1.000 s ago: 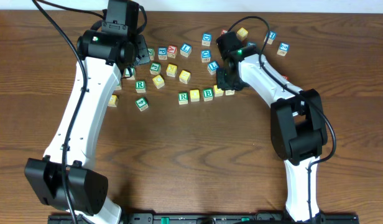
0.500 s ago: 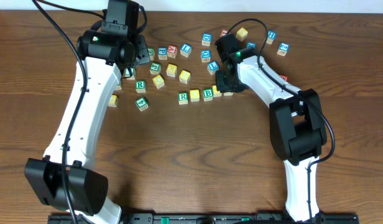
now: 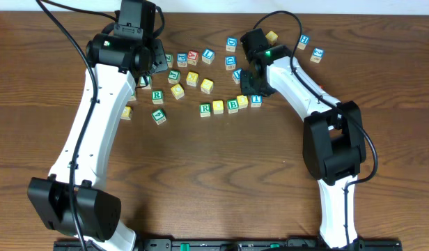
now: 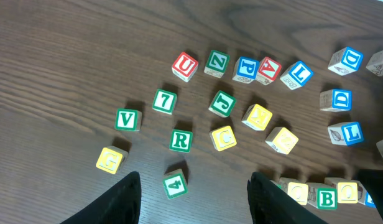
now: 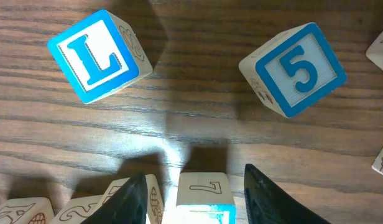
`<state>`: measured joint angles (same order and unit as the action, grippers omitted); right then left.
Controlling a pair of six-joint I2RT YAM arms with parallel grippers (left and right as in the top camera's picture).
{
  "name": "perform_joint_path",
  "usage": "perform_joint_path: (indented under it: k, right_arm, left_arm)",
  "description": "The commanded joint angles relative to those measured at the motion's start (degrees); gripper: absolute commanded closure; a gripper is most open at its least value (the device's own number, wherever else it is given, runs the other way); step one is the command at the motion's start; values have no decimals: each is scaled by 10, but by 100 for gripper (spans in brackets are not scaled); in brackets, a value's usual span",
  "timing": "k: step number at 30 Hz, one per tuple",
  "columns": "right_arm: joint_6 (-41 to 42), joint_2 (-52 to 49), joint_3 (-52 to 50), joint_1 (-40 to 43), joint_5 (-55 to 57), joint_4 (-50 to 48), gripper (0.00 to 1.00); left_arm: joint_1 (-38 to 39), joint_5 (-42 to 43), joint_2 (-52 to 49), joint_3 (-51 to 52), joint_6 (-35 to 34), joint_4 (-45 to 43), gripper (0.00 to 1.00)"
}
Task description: Spell out ROBOT
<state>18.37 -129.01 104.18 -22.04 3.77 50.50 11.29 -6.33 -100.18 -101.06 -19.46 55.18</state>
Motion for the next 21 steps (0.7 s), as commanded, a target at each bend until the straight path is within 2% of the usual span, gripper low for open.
perform_joint_path:
  k: [1,7,10,13,15,17,21]
  right_arm:
    - [-4,13,11,-5,-14,-8,58]
    - [16,13,10,-24,-41,-45,62]
    - [36,13,10,-21,-41,-53,65]
    - [39,13,14,-12,-42,-55,66]
    - [38,13,17,-6,-42,-52,66]
    - [38,13,17,-1,-42,-49,67]
    - [38,13,17,5,-42,-38,75]
  left_arm:
    - [-2,-1,2,9,-23,0,45]
    - [-2,0,2,37,-54,1,47]
    - [-2,35,2,47,-55,0,59]
    - [-1,44,2,58,-59,-3,61]
    - [-1,44,2,70,-65,-10,67]
    - [1,45,2,83,-77,-17,75]
    - [12,45,0,108,-79,-41,91]
